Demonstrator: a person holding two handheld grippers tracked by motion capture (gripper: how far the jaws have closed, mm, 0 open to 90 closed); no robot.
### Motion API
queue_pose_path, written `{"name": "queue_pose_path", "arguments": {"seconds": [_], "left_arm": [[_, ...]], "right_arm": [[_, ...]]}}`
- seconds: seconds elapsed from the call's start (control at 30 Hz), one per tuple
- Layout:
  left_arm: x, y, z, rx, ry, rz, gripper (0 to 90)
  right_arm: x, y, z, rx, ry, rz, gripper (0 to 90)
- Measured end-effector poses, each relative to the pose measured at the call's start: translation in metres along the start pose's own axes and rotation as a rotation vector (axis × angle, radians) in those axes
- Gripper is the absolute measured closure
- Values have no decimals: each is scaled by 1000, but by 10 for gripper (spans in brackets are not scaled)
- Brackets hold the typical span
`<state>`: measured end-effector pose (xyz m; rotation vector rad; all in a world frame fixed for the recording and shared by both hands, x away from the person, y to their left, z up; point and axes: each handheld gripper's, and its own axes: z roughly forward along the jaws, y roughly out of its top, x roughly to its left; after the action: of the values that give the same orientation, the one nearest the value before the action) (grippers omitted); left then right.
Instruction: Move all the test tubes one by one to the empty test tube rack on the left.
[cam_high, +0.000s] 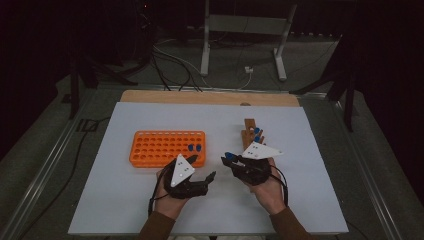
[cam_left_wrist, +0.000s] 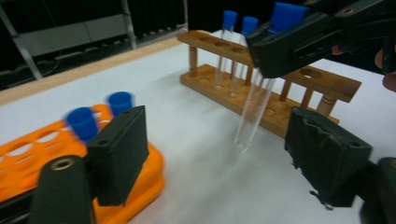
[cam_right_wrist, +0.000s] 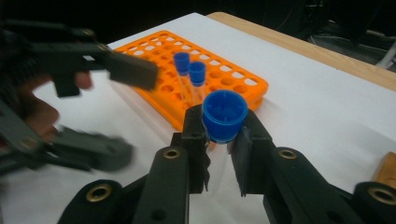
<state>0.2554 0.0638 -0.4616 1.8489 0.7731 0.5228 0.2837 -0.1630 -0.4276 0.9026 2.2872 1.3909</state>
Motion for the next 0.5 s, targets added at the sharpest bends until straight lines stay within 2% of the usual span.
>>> {"name": "queue_pose_path", "arguments": {"seconds": [0.2, 0.3, 0.5], "left_arm": [[-16, 1, 19, 30, -20, 39, 427], [-21, 1, 24, 34, -23, 55, 567], [-26, 2, 29, 23, -22, 51, 694]], "right_arm": [[4, 0, 4, 7, 16, -11, 763], [6, -1, 5, 9, 21, -11, 763], [5, -1, 4, 8, 34, -3, 763]]}}
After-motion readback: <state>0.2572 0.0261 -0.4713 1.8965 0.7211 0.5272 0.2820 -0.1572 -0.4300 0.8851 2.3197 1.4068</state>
